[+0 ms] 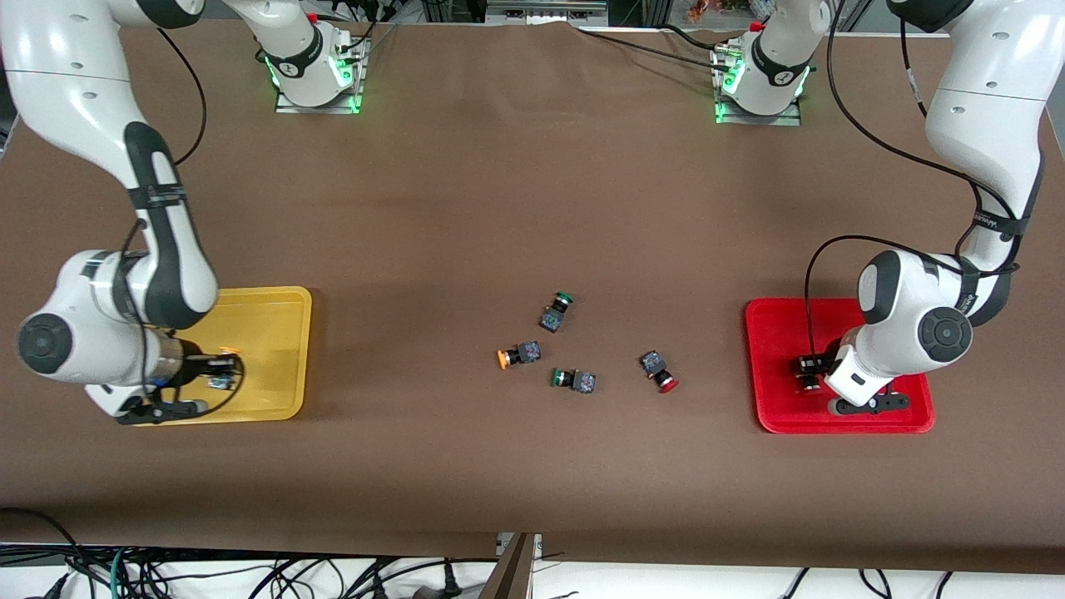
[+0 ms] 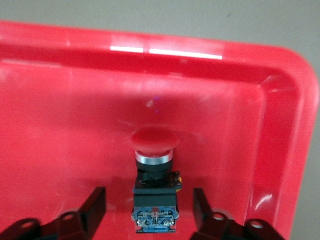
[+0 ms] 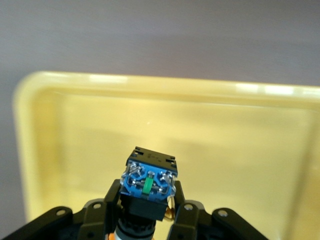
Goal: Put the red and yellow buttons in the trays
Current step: 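Carry the red button to the red tray while the right gripper carries yellow, then release the red button in the red tray and reach back to the buttons, then grasp the second red button with the left gripper while the right gripper returns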
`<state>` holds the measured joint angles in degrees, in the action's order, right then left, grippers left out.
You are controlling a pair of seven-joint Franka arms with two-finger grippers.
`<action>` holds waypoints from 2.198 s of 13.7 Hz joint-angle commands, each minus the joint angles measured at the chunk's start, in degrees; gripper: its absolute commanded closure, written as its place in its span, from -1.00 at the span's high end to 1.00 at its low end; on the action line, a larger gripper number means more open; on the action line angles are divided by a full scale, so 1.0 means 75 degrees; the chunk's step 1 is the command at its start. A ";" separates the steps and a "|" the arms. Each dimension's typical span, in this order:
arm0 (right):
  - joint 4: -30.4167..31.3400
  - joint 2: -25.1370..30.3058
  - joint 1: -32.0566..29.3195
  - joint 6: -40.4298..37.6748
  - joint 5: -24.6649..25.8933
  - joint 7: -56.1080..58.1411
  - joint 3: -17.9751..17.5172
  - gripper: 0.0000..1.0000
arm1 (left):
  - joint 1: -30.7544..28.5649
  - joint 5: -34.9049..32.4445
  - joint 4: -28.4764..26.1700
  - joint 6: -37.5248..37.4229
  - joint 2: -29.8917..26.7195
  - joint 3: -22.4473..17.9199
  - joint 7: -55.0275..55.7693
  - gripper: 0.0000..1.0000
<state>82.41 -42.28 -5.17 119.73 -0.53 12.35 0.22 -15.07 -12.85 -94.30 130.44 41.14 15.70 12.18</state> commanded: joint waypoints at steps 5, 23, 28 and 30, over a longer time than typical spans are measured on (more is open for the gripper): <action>0.0238 -0.0092 -0.0529 -0.0038 0.0269 0.0556 0.0053 -0.79 | 0.0040 -0.0139 0.0420 -0.2060 -0.1476 0.0613 -0.0439 1.00; -0.0089 -0.0011 -0.0250 -0.0202 0.0117 0.0477 -0.0041 0.98 | 0.2828 -0.0033 0.1910 -0.0248 0.0959 0.0487 0.5911 1.00; -0.0090 0.0107 0.1026 -0.0214 0.0105 -0.2272 -0.0053 0.98 | 0.3719 -0.0021 0.1898 0.0187 0.1312 -0.0440 0.6310 1.00; -0.0101 0.0107 0.1659 -0.0214 0.0105 -0.3795 -0.0053 0.98 | 0.3767 -0.0021 0.1898 0.0187 0.1312 -0.0453 0.6357 0.33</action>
<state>81.58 -42.35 3.63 118.99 0.57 -7.64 -0.68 11.98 -12.15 -82.13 132.19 50.24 13.37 58.52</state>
